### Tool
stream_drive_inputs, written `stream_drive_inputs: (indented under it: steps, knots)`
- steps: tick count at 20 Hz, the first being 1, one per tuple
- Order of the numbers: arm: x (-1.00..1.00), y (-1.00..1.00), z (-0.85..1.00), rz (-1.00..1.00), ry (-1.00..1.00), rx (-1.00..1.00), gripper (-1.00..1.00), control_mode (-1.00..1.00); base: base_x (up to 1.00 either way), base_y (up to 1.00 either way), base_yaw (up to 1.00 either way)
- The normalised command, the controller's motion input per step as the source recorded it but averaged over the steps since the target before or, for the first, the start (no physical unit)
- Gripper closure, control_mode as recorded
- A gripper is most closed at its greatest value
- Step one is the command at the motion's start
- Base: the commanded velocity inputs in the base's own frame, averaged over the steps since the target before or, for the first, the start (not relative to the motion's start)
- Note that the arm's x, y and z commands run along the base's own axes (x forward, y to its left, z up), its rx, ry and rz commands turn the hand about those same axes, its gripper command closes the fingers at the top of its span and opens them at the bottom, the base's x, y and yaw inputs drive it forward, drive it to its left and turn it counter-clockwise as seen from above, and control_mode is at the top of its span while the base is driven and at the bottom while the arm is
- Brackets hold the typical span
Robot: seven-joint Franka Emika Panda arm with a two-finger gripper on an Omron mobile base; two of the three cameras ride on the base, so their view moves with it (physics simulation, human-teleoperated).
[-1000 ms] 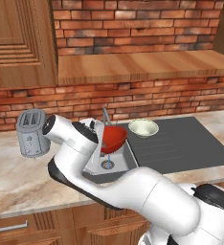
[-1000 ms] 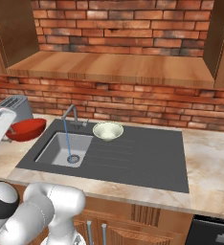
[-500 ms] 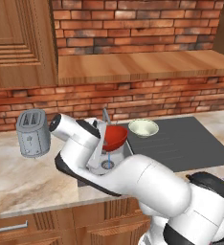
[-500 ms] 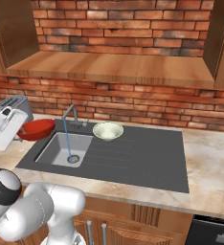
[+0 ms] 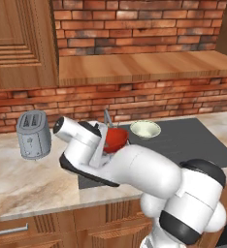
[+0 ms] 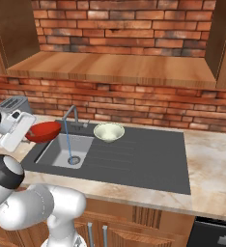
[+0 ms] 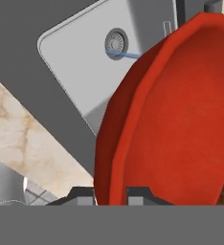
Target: Rinse each bowl for a few seconds and place them down in the sink or on the counter.
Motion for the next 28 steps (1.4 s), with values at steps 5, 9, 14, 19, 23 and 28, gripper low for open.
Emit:
stream_drive_inputs:
  steps: [5, 9, 14, 19, 23, 28]
  knots:
    - [0.34, 0.00, -0.22, -0.04, 0.00, 0.00, 1.00, -1.00, 0.00, 0.00, 0.00]
    - [0.37, 0.00, -0.30, -0.03, 0.00, 0.00, 1.00, -1.00, 0.00, 0.00, 0.00]
    - [0.36, 0.00, -0.33, -0.02, 0.00, 0.00, 1.00, -1.00, 0.00, 0.00, 0.00]
    - [0.40, 0.00, -0.32, -0.02, 0.00, 0.00, 1.00, -1.00, 0.00, 0.00, 0.00]
    - [0.43, 0.00, -0.25, -0.02, 0.00, 0.00, 1.00, -1.00, 0.00, 0.00, 0.00]
    - [0.49, 0.00, -0.25, -0.01, 0.00, 0.00, 1.00, -1.00, 0.00, 0.00, 0.00]
